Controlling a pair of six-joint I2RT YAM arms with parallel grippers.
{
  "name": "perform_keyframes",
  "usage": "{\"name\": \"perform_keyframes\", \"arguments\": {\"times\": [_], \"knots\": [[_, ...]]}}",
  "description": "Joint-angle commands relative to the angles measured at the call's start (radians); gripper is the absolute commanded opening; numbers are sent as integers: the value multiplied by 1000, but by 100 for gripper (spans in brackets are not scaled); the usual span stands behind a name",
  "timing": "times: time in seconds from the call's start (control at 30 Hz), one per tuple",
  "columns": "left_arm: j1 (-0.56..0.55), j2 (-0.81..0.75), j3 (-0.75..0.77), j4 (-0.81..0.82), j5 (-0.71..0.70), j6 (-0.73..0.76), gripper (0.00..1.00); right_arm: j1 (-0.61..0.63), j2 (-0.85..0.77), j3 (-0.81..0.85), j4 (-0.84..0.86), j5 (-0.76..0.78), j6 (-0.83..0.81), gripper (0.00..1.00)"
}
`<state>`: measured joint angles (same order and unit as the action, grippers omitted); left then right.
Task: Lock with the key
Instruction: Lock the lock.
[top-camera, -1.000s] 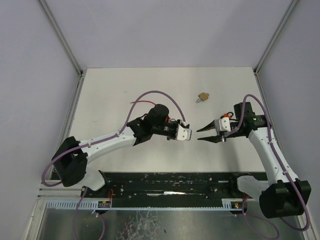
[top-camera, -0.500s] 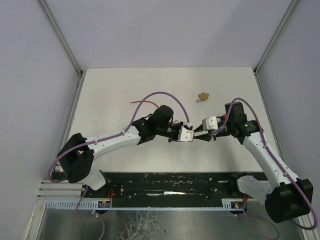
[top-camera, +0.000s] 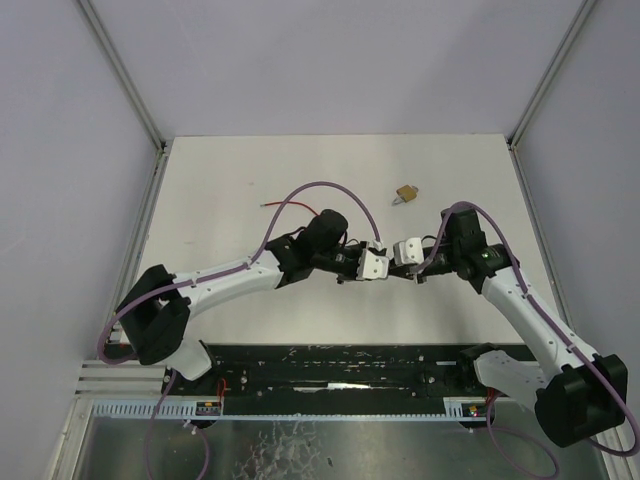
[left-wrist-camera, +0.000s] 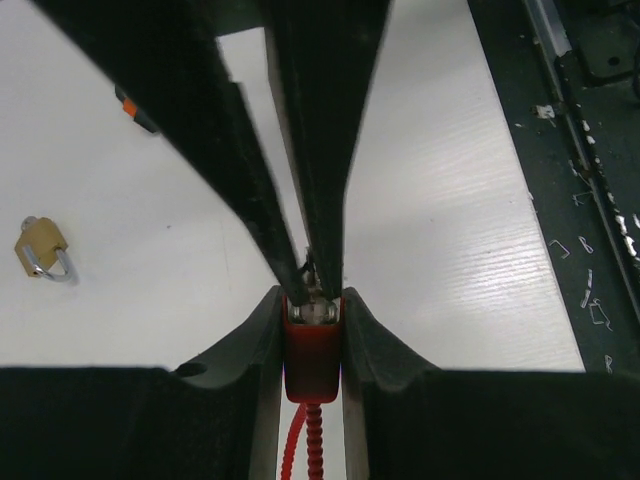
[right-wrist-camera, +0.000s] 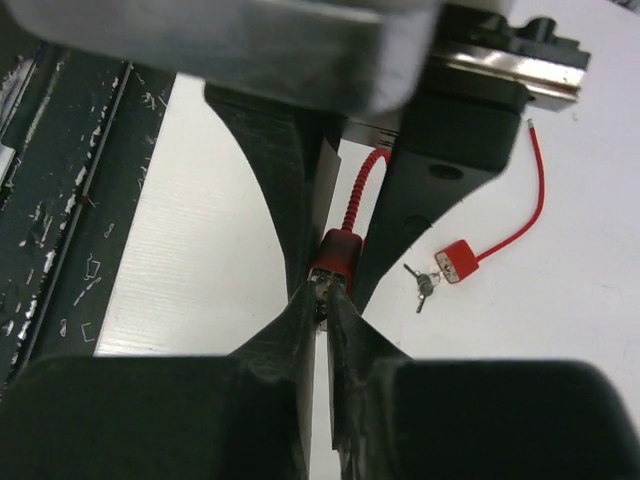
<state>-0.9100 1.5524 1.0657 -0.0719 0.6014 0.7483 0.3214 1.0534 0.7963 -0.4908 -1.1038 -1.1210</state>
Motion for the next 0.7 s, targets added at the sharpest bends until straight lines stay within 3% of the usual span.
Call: {"name": "perform_keyframes", "arguments": {"times": [0.0, 0.13, 0.4, 0.53, 0.6, 0.67], "knots": [[-6, -14, 33, 51, 16, -21, 0, 27, -32, -8, 29, 105, -9, 8], [4, -25, 40, 51, 42, -38, 0, 33, -62, -11, -14, 145, -119, 7], [15, -31, 54, 55, 95, -75, 0, 34, -66, -11, -35, 135, -182, 10], [18, -21, 68, 52, 118, -98, 0, 43, -67, -9, -52, 163, -223, 0], [24, -13, 81, 43, 135, -114, 0, 56, -64, 6, -103, 187, -284, 0], [37, 4, 105, 18, 182, -122, 0, 77, -56, 42, -231, 217, -455, 0]]}}
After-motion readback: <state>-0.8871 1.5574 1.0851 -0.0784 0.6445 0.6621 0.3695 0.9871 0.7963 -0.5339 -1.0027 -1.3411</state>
